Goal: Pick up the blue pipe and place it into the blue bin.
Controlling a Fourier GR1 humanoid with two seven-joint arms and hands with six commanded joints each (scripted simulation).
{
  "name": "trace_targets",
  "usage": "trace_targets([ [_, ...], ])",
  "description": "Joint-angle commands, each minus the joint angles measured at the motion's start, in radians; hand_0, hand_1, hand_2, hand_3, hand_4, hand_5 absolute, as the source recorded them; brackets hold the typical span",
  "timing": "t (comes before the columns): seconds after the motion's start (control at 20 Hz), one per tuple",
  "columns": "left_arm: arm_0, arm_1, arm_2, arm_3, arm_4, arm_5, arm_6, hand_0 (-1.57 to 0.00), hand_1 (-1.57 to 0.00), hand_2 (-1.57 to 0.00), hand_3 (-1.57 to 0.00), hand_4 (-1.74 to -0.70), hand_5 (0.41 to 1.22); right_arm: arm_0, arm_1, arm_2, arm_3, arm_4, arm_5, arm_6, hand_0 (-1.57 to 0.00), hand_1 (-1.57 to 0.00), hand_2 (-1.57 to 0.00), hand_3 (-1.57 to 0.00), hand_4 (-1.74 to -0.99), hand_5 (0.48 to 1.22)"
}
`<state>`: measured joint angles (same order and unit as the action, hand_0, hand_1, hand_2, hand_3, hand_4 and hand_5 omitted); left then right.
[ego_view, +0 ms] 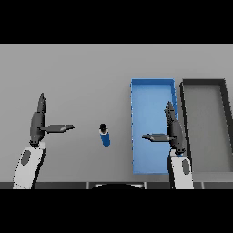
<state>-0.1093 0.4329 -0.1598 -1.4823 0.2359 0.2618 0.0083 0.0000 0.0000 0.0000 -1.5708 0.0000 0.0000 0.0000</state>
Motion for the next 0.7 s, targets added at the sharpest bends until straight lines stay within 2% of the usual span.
trace_targets([
  [0.0, 0.000, -0.002, -0.001, -0.002, -0.001, 0.002, -0.004, 0.00, 0.00, 0.00, 0.00, -0.97, 0.593, 0.000, -0.002, -0.002, 0.000, -0.002, 0.000, 0.000, 0.00, 0.00, 0.00, 0.00, -1.205, 0.629],
  [0.25, 0.008, -0.017, -0.018, -0.026, -0.018, 0.025, -0.003, 0.00, 0.00, 0.00, 0.00, -0.97, 0.593, -0.001, -0.020, -0.017, 0.004, -0.019, 0.014, 0.000, 0.00, 0.00, 0.00, 0.00, -1.205, 0.629],
  [0.3, 0.038, 0.048, -0.044, -0.023, -0.025, -0.077, -0.061, 0.00, 0.00, 0.00, 0.00, -0.97, 0.593, 0.034, -0.098, 0.003, -0.037, 0.053, 0.030, -0.092, 0.00, 0.00, 0.00, 0.00, -1.205, 0.629],
  [0.35, 0.058, 0.092, -0.057, -0.015, -0.030, -0.144, -0.102, 0.00, 0.00, 0.00, 0.00, -0.96, 0.592, 0.072, -0.129, 0.030, -0.063, 0.101, 0.040, -0.142, 0.00, 0.00, 0.00, 0.00, -1.201, 0.628],
  [0.45, 0.062, 0.136, -0.066, -0.002, -0.036, -0.210, -0.145, 0.00, 0.00, 0.00, 0.00, -0.96, 0.590, 0.092, -0.152, 0.055, -0.090, 0.149, 0.041, -0.142, 0.00, 0.00, 0.00, 0.00, -1.197, 0.626],
  [0.55, 0.060, 0.139, -0.075, 0.007, -0.037, -0.231, -0.154, 0.00, 0.00, 0.00, 0.00, -0.96, 0.595, 0.097, -0.159, 0.062, -0.110, 0.160, 0.039, -0.121, 0.00, 0.00, 0.00, 0.00, -1.196, 0.623],
  [0.65, 0.067, 0.157, -0.074, -0.008, -0.015, -0.270, -0.167, 0.00, 0.00, 0.00, 0.00, -0.96, 0.593, 0.110, -0.162, 0.063, -0.116, 0.158, 0.045, -0.128, 0.00, 0.00, 0.00, 0.00, -1.203, 0.625],
])
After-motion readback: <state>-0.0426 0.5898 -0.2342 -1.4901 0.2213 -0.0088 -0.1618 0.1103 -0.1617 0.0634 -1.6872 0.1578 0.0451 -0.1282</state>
